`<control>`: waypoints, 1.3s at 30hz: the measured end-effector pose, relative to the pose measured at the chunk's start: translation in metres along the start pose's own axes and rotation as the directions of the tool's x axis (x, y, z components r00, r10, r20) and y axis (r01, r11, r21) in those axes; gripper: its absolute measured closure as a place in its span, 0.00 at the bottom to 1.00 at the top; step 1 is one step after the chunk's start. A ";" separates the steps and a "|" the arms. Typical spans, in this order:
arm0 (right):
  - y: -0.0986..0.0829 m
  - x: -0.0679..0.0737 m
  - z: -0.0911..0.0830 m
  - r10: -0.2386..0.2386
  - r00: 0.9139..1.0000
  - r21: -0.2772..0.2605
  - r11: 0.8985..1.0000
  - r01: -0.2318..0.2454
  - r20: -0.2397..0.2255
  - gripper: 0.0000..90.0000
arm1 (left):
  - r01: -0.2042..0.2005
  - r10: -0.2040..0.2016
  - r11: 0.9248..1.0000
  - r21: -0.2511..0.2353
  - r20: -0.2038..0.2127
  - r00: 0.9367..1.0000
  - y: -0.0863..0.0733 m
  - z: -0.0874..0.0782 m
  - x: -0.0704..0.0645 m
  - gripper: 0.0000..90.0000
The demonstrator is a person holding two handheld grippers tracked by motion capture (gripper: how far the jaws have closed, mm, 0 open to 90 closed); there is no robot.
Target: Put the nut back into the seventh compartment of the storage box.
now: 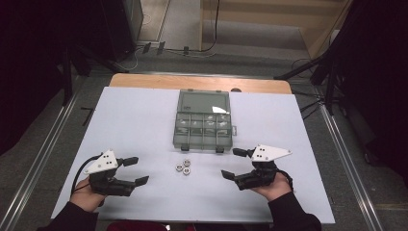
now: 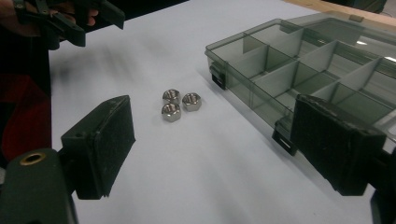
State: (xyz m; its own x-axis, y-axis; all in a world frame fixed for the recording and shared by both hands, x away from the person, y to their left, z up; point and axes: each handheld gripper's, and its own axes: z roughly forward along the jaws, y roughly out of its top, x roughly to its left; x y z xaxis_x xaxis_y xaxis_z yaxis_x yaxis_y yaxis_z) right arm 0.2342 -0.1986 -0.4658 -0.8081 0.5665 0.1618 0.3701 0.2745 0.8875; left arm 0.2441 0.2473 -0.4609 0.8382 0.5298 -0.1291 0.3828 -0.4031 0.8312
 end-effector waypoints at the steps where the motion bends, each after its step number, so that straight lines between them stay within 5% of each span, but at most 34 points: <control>1: 0.001 0.000 0.002 -0.004 1.000 -0.001 1.000 0.004 -0.005 0.17 | -0.001 0.001 1.000 0.002 0.002 1.000 0.000 0.000 0.000 0.25; 39: 0.027 0.012 0.063 -0.046 0.999 -0.002 0.999 0.046 -0.022 0.20 | -0.002 0.002 1.000 0.009 0.022 1.000 -0.001 0.001 0.000 0.25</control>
State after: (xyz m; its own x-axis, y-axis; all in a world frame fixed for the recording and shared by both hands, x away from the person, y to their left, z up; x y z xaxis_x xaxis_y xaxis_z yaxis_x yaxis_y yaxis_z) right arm 0.2632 -0.1350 -0.4675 -0.8340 0.5361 0.1306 0.3321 0.2988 0.8947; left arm 0.2440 0.2464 -0.4620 0.8473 0.5127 -0.1389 0.3842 -0.4110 0.8268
